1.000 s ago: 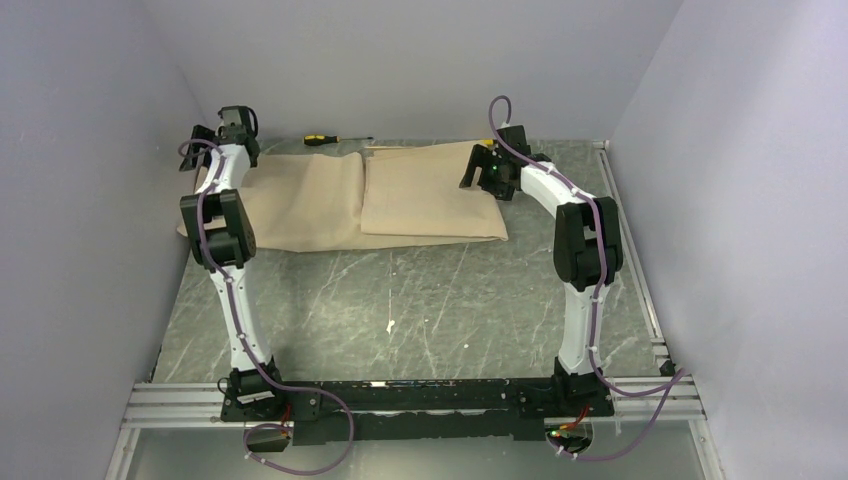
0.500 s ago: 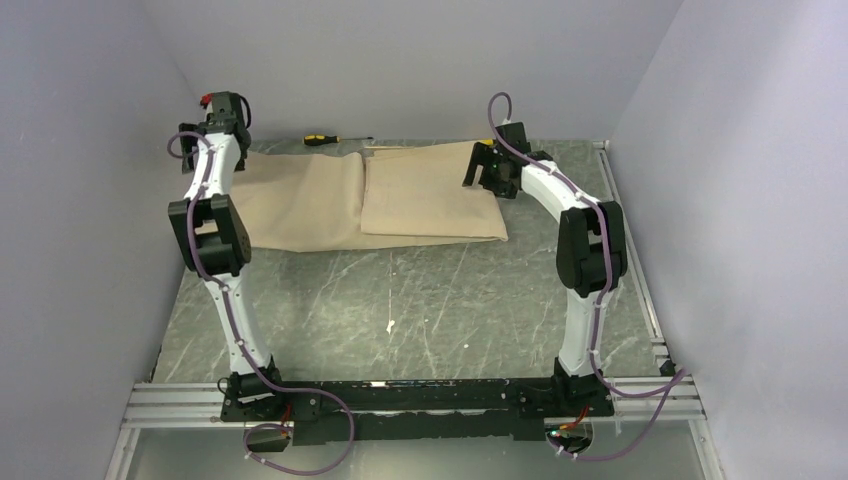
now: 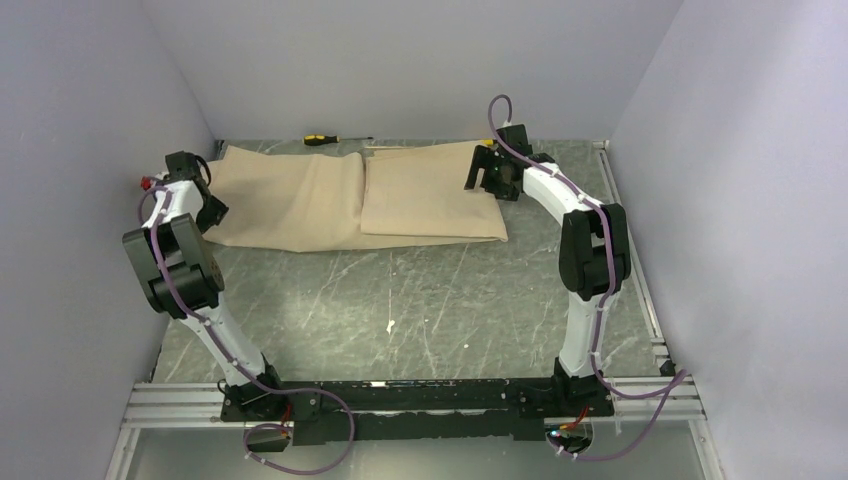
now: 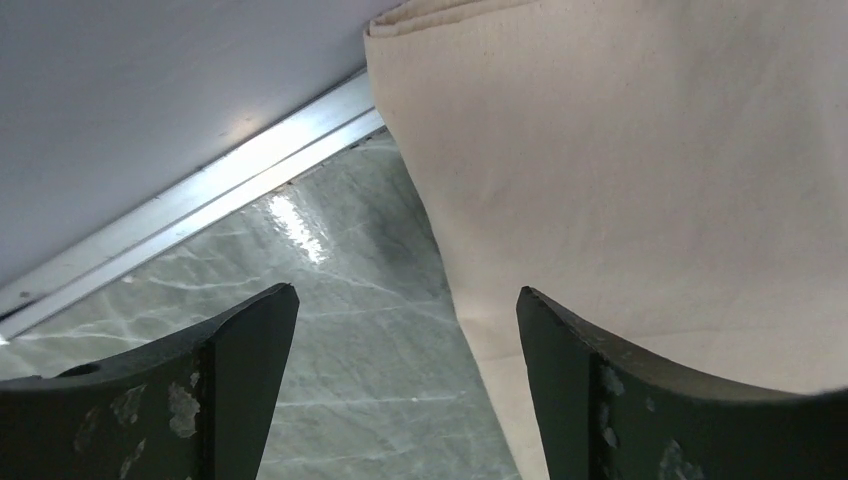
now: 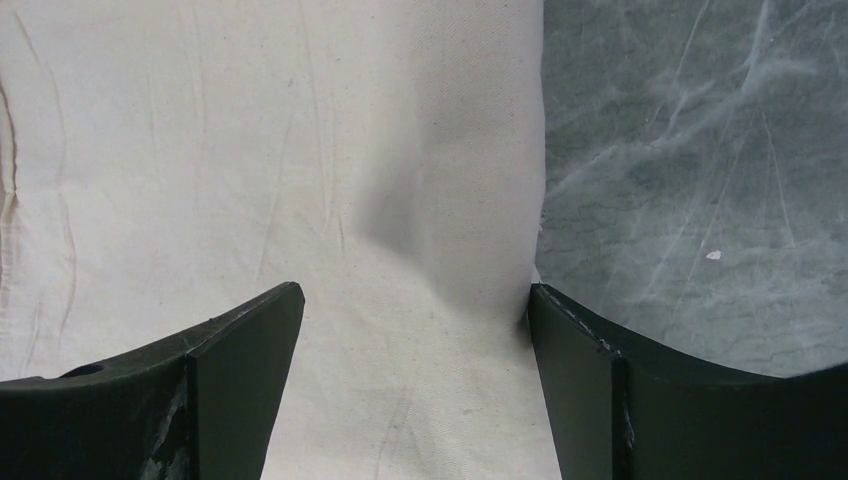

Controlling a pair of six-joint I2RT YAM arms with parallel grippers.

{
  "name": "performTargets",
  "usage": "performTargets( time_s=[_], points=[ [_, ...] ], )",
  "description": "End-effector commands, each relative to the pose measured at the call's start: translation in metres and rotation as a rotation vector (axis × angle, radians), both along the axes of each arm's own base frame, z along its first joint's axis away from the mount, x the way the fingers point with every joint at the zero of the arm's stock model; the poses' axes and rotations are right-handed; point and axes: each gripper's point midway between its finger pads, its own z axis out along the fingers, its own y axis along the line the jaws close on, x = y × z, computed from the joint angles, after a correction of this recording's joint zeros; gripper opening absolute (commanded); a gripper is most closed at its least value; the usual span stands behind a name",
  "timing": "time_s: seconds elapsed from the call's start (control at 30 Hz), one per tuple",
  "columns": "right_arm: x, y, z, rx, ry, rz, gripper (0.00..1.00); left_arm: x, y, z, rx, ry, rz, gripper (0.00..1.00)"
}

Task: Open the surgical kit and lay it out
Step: Open the surgical kit at the center of the board.

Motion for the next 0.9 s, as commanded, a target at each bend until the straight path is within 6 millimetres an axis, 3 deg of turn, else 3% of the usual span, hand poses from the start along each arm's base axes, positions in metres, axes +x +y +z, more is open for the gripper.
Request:
performTargets(
  time_s=[0.0,0.2,0.4,0.67,0.87],
  points=[
    [0.001,0.001,0.023,0.000,-0.056,0.018,0.87,0.028,0.017,0.016,0.021,-0.277,0.107,0.85],
    [0.002,0.001,0.024,-0.003,-0.056,0.019,0.86,0.036,0.034,0.019,0.106,-0.401,0.120,0.82],
    [0.005,0.002,0.025,-0.001,-0.052,0.016,0.86,0.036,0.048,0.008,0.134,-0.461,0.170,0.75],
    [0.007,-0.002,0.027,-0.017,-0.050,0.003,0.86,0.043,0.053,0.000,0.136,-0.470,0.141,0.38],
    [0.007,-0.002,0.028,-0.015,-0.050,0.000,0.85,0.031,0.050,-0.014,0.115,-0.419,0.182,0.49]
  ],
)
